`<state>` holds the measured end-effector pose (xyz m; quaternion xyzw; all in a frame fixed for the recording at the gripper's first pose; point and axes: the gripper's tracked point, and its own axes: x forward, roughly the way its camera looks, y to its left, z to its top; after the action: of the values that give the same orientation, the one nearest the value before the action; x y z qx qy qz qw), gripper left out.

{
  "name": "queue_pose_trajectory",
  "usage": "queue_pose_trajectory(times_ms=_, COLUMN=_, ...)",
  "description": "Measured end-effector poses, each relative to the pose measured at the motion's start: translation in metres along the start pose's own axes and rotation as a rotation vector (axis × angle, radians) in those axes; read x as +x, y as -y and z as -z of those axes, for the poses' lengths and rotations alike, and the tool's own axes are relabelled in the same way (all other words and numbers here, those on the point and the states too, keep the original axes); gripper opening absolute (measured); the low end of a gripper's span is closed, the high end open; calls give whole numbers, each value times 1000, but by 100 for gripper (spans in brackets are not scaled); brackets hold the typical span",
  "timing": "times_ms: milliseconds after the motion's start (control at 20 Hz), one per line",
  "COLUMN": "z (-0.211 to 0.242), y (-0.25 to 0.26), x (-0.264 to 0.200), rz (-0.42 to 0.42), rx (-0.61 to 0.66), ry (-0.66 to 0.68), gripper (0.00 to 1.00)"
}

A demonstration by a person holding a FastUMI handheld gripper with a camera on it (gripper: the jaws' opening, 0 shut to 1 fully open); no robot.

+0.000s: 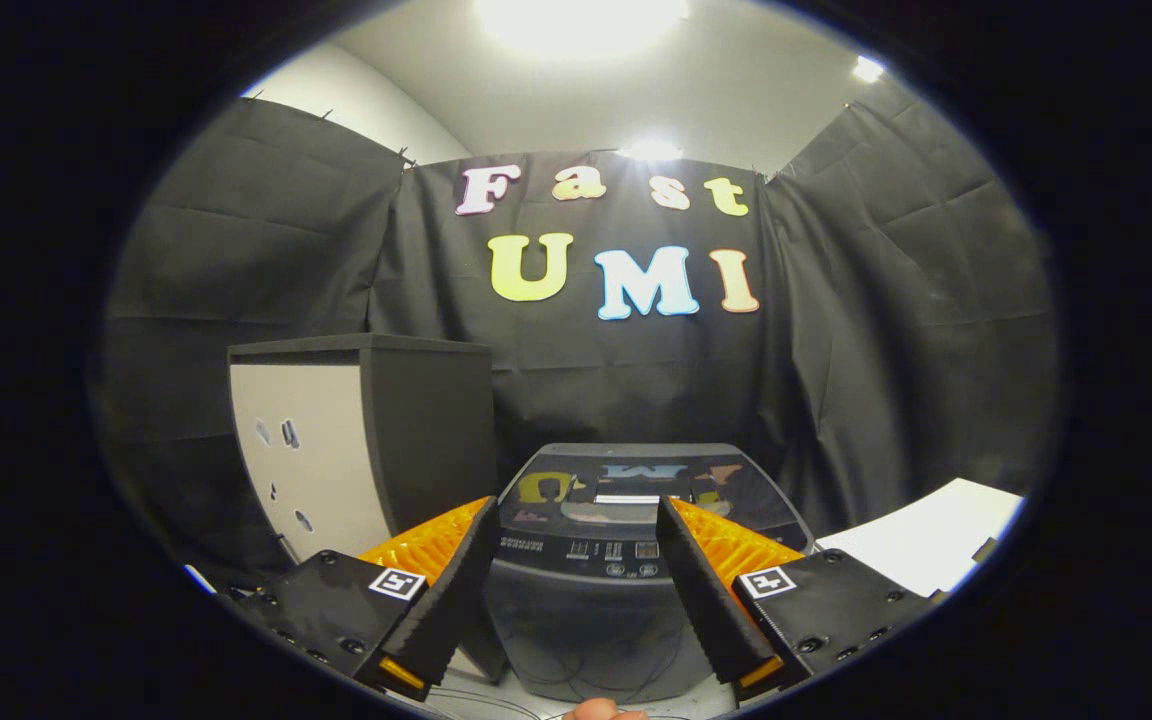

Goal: Put the clothes into the washing machine and then close the washing machine lid.

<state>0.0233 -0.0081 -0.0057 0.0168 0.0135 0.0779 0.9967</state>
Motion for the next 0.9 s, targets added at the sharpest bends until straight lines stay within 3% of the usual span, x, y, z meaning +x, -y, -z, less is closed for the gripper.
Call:
queue_pose_trajectory(times_ms=500, z=36, y=-18, x=-79, rz=-26, rx=23, ry=13, gripper=98)
queue_pose_trajectory(times_ms=900, z=39, y=-19, x=-92, rz=-15, rx=7, ry=20, gripper=98)
